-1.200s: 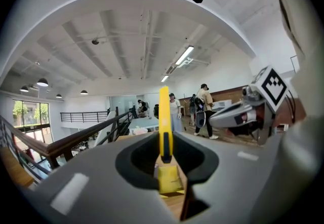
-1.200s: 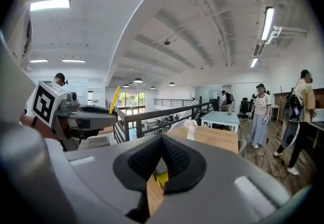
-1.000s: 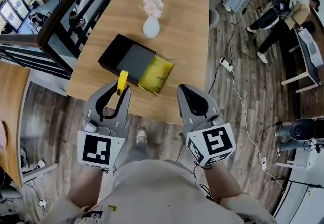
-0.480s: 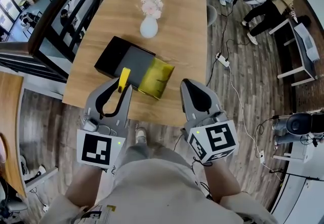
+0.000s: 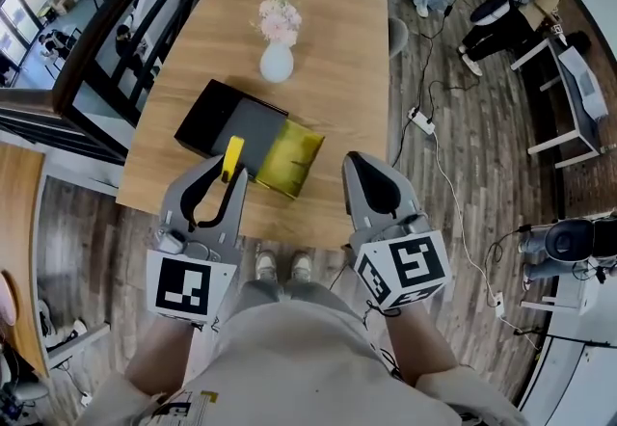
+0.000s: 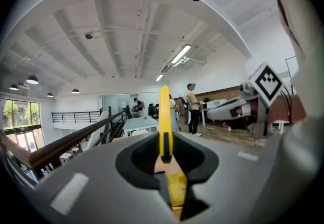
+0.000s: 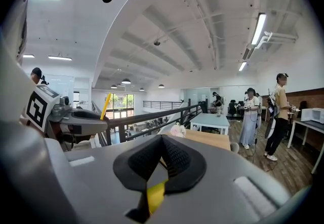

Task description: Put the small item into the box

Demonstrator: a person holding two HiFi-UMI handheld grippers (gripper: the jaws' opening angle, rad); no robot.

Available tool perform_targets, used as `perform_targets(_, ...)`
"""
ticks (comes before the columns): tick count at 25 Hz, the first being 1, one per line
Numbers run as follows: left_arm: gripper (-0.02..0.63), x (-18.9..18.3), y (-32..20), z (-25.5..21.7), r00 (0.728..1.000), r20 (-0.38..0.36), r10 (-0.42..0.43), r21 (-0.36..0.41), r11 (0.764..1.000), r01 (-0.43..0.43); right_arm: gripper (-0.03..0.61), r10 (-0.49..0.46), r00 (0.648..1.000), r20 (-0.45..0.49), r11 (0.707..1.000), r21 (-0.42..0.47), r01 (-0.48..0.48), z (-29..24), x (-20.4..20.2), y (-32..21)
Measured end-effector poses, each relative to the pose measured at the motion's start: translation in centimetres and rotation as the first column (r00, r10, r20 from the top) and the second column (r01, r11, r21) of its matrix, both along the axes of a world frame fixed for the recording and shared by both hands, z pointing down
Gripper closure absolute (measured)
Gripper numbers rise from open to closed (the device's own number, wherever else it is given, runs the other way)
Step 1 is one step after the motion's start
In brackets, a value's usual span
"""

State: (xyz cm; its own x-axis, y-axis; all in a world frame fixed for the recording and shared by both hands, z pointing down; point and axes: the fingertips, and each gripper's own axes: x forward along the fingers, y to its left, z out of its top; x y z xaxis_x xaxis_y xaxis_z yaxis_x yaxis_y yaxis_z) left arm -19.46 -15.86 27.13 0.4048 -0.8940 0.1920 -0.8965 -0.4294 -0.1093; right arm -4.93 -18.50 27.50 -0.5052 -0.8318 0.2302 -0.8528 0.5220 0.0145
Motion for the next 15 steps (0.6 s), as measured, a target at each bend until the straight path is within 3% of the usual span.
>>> perform_targets(15,0.543,3.0,-0.4,0.6,0.999,0.029,-0.03,-0.024,0.999,0.031,0.578,-0.047,0.998,-0.042,0.999,-0.022,0.046,1.8,2.7,0.2)
